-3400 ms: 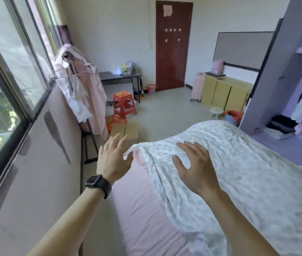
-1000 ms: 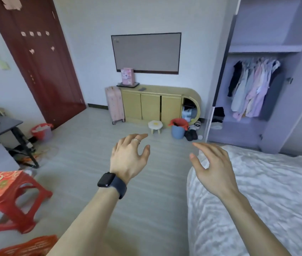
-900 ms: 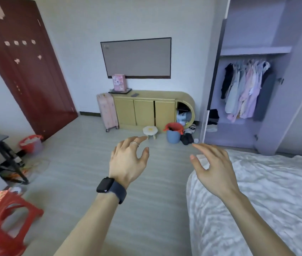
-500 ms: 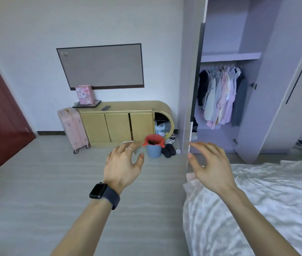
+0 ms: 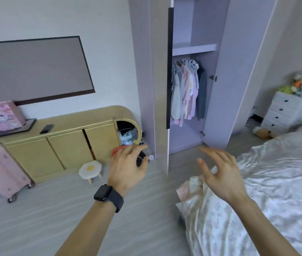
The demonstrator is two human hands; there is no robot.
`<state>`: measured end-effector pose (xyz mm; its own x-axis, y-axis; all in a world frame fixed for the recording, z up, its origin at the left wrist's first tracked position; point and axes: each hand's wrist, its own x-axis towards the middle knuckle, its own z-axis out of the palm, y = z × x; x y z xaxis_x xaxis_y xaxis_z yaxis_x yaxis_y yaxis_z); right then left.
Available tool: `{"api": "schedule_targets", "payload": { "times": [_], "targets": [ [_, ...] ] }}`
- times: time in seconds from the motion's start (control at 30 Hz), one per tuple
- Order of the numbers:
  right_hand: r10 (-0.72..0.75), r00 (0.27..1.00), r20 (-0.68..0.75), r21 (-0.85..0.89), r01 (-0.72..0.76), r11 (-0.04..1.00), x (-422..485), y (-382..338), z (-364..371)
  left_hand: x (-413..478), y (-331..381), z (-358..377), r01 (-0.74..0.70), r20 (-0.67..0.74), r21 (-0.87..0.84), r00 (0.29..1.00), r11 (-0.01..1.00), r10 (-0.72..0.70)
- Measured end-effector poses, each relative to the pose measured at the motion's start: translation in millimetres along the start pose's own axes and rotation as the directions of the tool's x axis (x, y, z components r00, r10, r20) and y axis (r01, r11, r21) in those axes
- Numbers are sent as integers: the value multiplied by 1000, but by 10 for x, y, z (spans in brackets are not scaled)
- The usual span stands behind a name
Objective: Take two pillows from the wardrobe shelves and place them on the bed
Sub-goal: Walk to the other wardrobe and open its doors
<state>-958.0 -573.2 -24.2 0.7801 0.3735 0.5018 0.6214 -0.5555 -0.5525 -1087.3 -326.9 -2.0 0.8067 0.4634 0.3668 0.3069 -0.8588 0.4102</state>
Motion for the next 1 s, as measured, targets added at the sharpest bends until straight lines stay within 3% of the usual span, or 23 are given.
{"api": "schedule_targets", "payload": {
  "times": [0.27, 0.57, 0.73, 1.0],
  "targets": [
    [137, 985, -103, -48, -142, 989, 1294, 456, 799, 1780, -393, 778, -162, 74, -75, 983, 984, 168],
    [307, 933, -186, -120, -331, 936, 2468, 888, 1429, 3573, -354, 1639, -330, 177, -225, 911, 917, 371],
    [381, 876, -297, -182, -444, 878, 3017, 1233, 1663, 4510, -127, 2351, -432, 229, -333, 825, 838, 517],
    [483, 721, -497, -211, -640, 739, 3620, 1630, 1648, 5679, 674, 3195, -573, 242, -471, 647, 670, 723]
  ]
}}
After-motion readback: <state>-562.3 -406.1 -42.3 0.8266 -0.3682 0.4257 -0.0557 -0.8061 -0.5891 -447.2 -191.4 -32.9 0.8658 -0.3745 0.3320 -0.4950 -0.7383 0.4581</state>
